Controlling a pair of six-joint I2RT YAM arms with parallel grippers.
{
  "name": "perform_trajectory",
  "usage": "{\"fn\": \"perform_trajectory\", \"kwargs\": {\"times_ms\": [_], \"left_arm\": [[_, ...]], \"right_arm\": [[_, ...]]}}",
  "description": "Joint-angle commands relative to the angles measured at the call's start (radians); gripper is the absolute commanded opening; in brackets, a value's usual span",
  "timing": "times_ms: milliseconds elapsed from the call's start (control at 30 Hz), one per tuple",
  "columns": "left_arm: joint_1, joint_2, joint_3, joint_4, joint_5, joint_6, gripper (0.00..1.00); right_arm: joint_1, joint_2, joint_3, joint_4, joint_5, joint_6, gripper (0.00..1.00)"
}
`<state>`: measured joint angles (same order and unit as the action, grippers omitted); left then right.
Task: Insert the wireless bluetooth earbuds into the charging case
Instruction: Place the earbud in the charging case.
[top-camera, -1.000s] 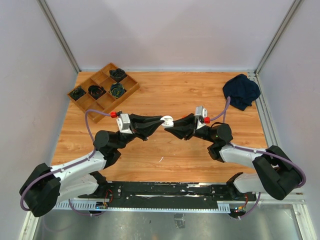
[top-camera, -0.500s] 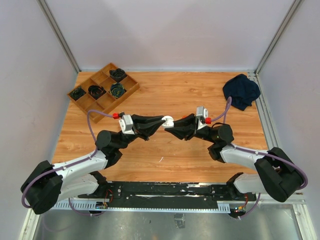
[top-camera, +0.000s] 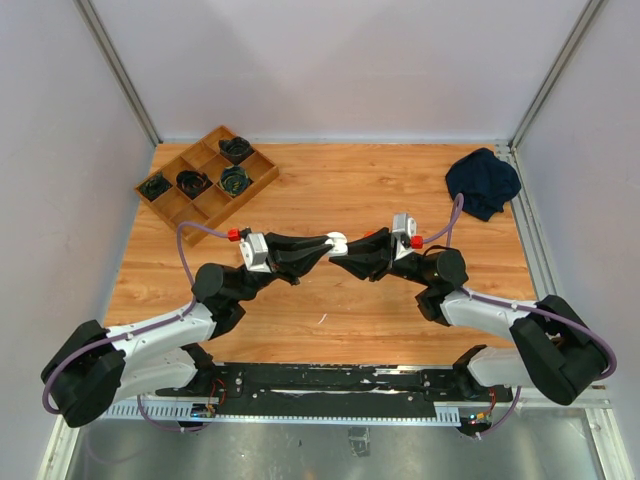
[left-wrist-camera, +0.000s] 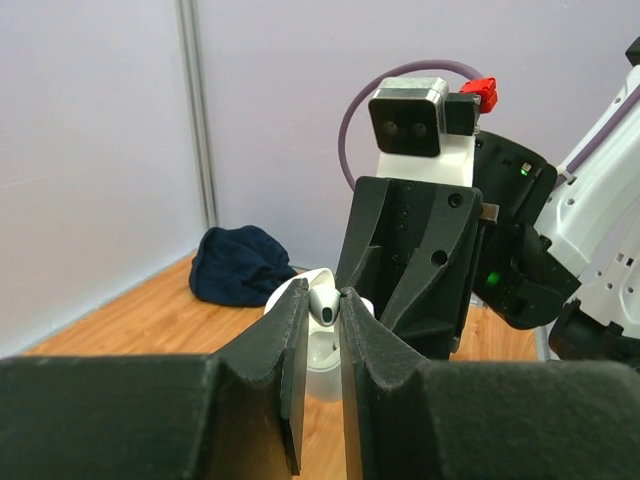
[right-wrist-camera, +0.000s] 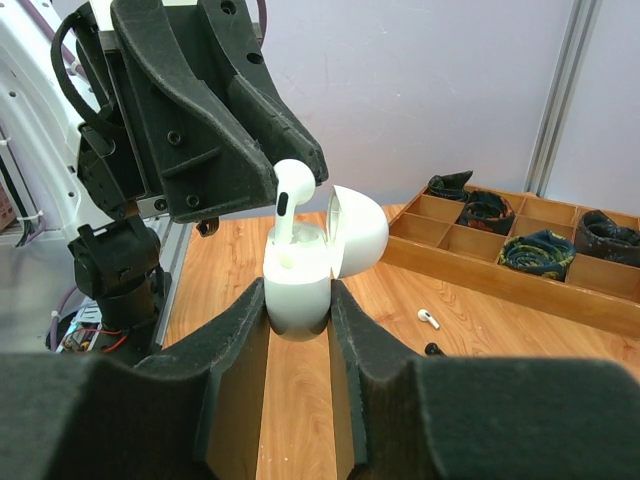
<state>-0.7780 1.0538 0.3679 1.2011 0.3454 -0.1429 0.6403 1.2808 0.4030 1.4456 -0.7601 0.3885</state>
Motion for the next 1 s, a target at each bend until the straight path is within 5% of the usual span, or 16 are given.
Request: {"fn": "perform_trajectory", "kwargs": {"times_ms": [0, 500, 967], "left_arm": [[-0.021, 0.009, -0.005, 0.033, -0.009, 0.002, 0.03], [-0.024, -0.024, -0.036, -0.026, -0.065, 0.017, 0.19], [-0.024, -0.095, -0.026, -0.098, -0.105, -0.012, 0.53]], "right_arm": [[0.012, -0.021, 0.024, 0.059, -0.007, -0.004, 0.16], [0.012, -0.029, 0.020, 0.056, -0.007, -0.012, 0.16], [0.012, -0.029, 0.008, 0.034, 0.000, -0.034, 0.16]]}}
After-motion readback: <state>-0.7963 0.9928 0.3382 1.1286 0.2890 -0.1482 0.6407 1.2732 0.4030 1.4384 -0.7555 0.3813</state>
